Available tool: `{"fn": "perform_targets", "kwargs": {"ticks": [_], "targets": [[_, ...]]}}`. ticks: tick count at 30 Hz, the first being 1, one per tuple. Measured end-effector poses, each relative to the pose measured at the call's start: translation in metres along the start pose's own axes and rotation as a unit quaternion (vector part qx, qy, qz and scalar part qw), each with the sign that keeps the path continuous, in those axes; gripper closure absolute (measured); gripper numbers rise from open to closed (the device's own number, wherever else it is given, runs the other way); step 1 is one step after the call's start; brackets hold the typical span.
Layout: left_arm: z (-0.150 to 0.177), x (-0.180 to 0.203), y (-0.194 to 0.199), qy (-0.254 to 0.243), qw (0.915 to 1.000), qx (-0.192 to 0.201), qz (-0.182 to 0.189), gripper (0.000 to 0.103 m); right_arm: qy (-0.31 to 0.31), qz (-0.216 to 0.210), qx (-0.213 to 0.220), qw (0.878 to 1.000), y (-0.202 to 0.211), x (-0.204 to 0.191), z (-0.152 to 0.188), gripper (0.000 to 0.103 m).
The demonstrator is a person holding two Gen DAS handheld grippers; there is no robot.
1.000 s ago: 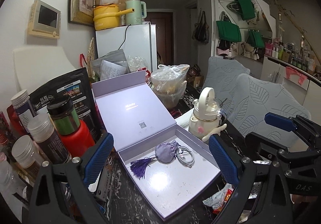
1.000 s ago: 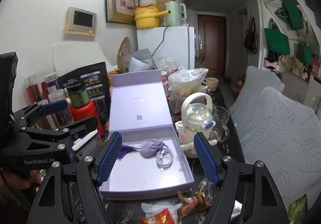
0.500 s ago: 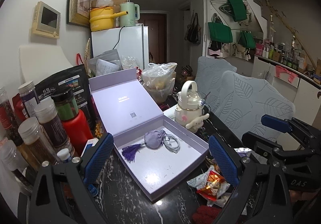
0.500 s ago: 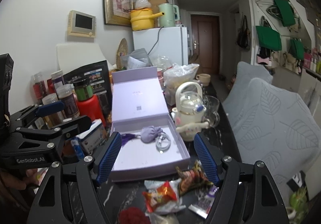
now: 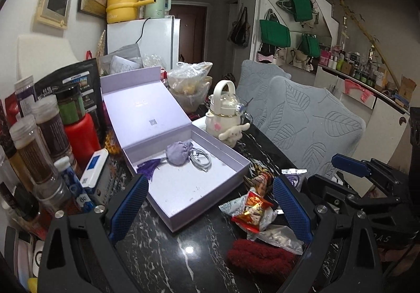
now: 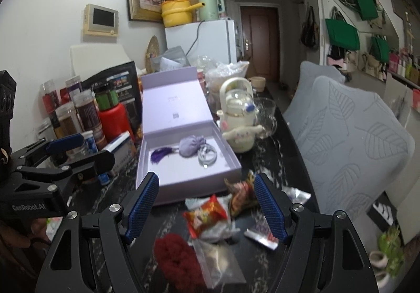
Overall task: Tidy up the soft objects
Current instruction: 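Withdraw both tools from the box back toward the pile, then grasp the red fuzzy scrunchie with the left tool while the right tool grasps the clear zip bag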
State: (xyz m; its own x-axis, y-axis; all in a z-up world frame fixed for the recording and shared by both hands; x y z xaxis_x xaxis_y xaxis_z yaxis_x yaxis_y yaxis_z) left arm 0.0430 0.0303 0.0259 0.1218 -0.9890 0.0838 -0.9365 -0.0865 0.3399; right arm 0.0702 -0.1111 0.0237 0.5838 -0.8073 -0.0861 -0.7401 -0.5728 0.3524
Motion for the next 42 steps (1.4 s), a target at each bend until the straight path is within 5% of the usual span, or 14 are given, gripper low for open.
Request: {"fn": "perform_targets", "kwargs": {"ticks": [31, 42], "targets": [[0.119, 0.040, -0.038, -0.038, 0.9912, -0.123, 0.033, 0.006, -0.045, 0.009, -0.084, 0.995, 0.001, 0.043, 0.113, 0.027], [0.163, 0.004, -0.036, -0.034, 0.9843, -0.173, -0.007, 0.006, -0.033, -0.012, -0.101, 0.994, -0.015, 0.033, 0.123, 0.027]]}}
Point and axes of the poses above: each gripper's, at about its wrist camera, not at the fingertips, and y roughly against the way its jaws point, x to its right, z to its underside, the point moved 10 cm from there along -y, roughly the way its jaws point, and after that the axes turned 13 degrees about x, right-handed, at the moved point
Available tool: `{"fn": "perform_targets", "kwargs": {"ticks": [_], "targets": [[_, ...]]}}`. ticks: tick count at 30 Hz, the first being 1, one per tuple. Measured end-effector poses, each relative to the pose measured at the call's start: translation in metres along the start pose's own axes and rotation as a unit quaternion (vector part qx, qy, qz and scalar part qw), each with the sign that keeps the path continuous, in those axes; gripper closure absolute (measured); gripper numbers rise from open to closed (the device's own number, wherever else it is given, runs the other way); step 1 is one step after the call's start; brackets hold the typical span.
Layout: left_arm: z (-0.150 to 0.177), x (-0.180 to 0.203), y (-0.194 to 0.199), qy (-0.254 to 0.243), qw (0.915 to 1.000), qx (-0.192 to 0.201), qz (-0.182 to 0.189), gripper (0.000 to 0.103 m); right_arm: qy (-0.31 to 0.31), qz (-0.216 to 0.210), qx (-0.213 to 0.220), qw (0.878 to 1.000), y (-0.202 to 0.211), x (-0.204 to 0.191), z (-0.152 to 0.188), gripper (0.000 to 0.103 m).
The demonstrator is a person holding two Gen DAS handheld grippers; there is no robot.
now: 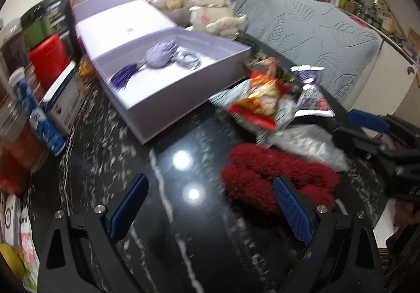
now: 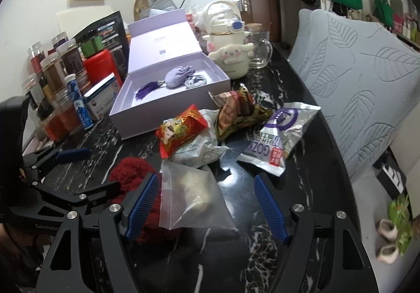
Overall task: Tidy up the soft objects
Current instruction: 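Grasp the red fuzzy scrunchie with the left tool while the right tool grasps the clear zip bag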
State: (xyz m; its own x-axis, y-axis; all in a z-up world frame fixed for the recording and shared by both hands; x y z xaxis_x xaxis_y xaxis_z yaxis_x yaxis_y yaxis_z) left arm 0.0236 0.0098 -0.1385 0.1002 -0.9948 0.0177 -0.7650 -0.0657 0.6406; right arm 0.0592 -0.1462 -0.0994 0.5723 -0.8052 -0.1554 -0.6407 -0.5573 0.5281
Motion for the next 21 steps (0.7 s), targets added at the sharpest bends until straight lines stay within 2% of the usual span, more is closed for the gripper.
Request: {"fn": "perform_targets", "kwargs": {"ticks": [4, 8, 14, 21], "targets": [[0.014, -0.018, 0.000, 0.021, 0.9996, -0.015, -0.011, 0.006, 0.000, -0.001, -0.007, 1.000, -0.004, -0.002, 0.003, 0.027], [0.017, -0.033, 0.011, 0.039, 0.9990, -0.004, -0.022, 0.006, 0.003, -0.001, -0.018, 1.000, -0.010, -0.004, 0.010, 0.027], [0.003, -0.025, 0.033, 0.069, 0.9969, 0.024, 0.028, 0.006, 0.007, -0.005, -0.036, 0.999, -0.023, -0.008, 0.021, 0.024], [-0.007, 0.008, 0.029, 0.037, 0.9969, 0.030, 0.063, 0.006, 0.013, -0.004, -0.043, 0.999, -0.038, -0.005, 0.026, 0.024]]}}
Point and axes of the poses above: each gripper's, at about its wrist camera, not at the fingertips, and y roughly against the way its jaws point, x to its right, z to its underside, the point moved 10 cm from there along -y, roughly the way its jaws point, and after that the axes turned 13 degrees about x, right-handed, at the moved point
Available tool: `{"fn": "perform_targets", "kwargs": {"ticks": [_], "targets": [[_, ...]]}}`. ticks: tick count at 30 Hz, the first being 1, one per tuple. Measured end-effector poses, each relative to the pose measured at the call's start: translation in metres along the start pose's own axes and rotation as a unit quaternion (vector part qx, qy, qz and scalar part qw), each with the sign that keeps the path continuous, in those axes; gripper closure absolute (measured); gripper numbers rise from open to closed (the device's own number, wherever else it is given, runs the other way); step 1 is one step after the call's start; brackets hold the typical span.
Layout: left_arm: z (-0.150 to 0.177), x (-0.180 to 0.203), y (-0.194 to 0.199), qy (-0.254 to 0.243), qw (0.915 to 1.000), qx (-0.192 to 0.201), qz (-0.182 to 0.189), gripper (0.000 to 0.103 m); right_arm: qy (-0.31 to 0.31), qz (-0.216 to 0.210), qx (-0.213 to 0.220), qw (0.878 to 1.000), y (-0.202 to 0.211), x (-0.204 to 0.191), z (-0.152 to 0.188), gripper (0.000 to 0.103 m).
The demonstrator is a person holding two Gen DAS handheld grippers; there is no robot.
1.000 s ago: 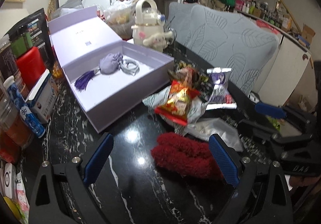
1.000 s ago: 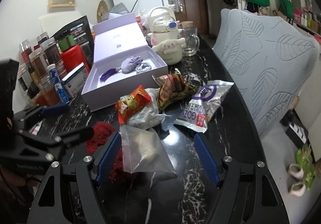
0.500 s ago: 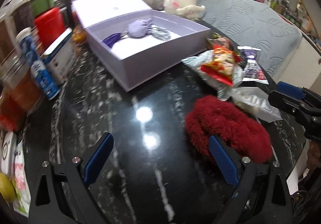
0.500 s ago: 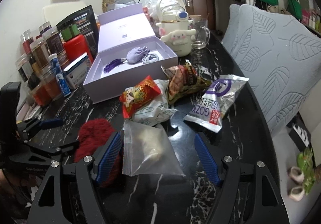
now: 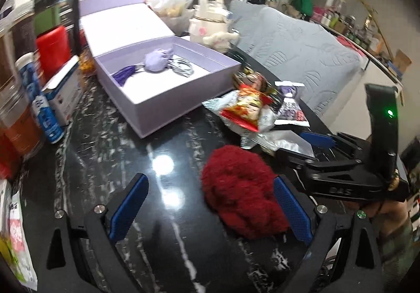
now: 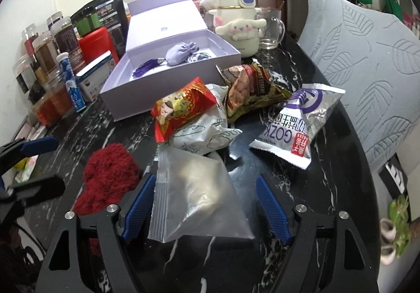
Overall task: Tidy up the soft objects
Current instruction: 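Grasp the red fuzzy scrunchie with the left tool while the right tool grasps the clear zip bag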
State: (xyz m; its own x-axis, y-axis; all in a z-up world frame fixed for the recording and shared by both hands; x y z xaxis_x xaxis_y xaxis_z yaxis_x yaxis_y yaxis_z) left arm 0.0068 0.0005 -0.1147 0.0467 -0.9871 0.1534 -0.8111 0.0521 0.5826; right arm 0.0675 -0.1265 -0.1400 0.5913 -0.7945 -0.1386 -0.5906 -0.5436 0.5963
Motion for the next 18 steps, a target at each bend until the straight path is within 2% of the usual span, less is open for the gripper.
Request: {"fn": "perform_targets", "kwargs": {"ticks": [3, 4, 5, 6, 10, 18], "targets": [[0.004, 0.010, -0.006, -0.002, 0.9998, -0.010, 0.015, 0.006, -0.001, -0.003, -0.008, 1.000, -0.005, 0.002, 0.005, 0.025], [0.005, 0.013, -0.008, -0.002, 0.9997, -0.013, 0.020, 0.006, -0.001, -0.004, -0.010, 1.000, -0.006, 0.002, 0.006, 0.028], [0.006, 0.016, -0.010, -0.002, 0.9995, -0.017, 0.024, 0.006, -0.001, -0.004, -0.012, 1.000, -0.006, 0.002, 0.008, 0.039], [0.007, 0.018, -0.012, -0.002, 0.9994, -0.020, 0.028, 0.006, -0.002, -0.005, -0.013, 1.000, -0.006, 0.003, 0.009, 0.045], [0.011, 0.028, -0.020, -0.005, 0.9987, -0.031, 0.039, 0.006, -0.013, -0.005, -0.012, 1.000, -0.002, 0.009, 0.012, 0.062], [0.025, 0.043, -0.038, -0.016, 0.9972, -0.058, 0.045, 0.006, -0.036, -0.003, 0.001, 0.999, 0.019, 0.022, 0.016, 0.065]]}}
Point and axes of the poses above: each gripper's, at about its wrist camera, not at the fingertips, and y roughly against the way its jaws point, x to its right, z to its underside, the point moved 10 cm from there along -y, roughly the way its jaws point, and after that the axes turned 13 degrees about x, right-handed, at the moved point
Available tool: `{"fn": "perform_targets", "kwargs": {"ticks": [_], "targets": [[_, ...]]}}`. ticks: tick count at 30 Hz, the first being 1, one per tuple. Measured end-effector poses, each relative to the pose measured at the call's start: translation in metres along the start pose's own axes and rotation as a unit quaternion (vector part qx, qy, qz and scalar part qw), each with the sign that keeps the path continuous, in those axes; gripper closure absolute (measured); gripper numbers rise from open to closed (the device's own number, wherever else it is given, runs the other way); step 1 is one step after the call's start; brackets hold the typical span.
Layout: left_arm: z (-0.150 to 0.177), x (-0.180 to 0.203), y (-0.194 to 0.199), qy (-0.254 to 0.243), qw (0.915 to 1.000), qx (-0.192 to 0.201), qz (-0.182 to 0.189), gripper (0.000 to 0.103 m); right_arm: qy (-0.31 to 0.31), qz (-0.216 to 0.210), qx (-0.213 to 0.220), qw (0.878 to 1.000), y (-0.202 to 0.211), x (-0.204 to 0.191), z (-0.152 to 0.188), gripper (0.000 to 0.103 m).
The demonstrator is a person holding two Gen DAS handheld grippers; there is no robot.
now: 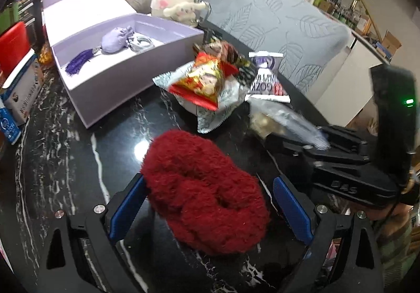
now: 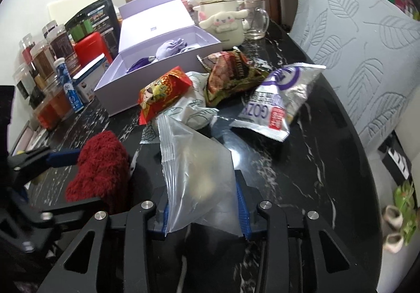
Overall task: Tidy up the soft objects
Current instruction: 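Grasp the red fuzzy scrunchie with the left tool while the right tool grasps the clear zip bag, then carry the red scrunchie with the left tool and zip bag with the right tool over the gift box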
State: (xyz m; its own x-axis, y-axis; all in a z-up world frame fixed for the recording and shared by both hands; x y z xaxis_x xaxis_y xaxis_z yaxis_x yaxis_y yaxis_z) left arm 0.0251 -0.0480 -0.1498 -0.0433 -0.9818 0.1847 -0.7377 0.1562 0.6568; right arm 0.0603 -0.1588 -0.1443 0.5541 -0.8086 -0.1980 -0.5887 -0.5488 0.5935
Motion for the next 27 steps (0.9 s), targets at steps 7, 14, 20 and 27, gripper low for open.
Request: {"fn": "perform_targets", "kwargs": {"ticks": [7, 14, 20, 27], "targets": [[0.009, -0.002, -0.014, -0.022, 0.9992, -0.011, -0.032, 0.006, -0.010, 0.007, 0.010, 1.000, 0.021, 0.008, 0.004, 0.065], [0.014, -0.008, -0.018, -0.057, 0.9961, -0.002, -0.067, 0.037, -0.027, 0.015, 0.022, 0.999, 0.035, 0.013, 0.010, 0.065], [0.015, -0.003, -0.010, -0.067, 0.9960, 0.003, -0.060, 0.063, -0.031, 0.013, 0.024, 0.999, 0.043, 0.011, 0.017, 0.065], [0.019, -0.005, 0.014, -0.055, 0.9965, 0.016, -0.060, 0.063, -0.028, -0.009, 0.027, 0.999, 0.047, -0.004, 0.021, 0.065]]}}
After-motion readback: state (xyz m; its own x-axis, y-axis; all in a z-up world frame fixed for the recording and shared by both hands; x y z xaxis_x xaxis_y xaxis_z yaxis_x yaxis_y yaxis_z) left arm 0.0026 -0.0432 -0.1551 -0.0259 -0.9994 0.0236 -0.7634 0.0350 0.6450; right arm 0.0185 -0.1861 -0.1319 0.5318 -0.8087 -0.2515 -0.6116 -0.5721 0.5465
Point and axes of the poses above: each gripper's, at about its wrist camera, not at the fingertips, and y roughly against the way its jaws point, x to its right, z to its underside, the point moved 10 cm from there along -y, roughly the way its jaws point, and after that the axes turned 13 degrees about x, right-handed, at the moved point
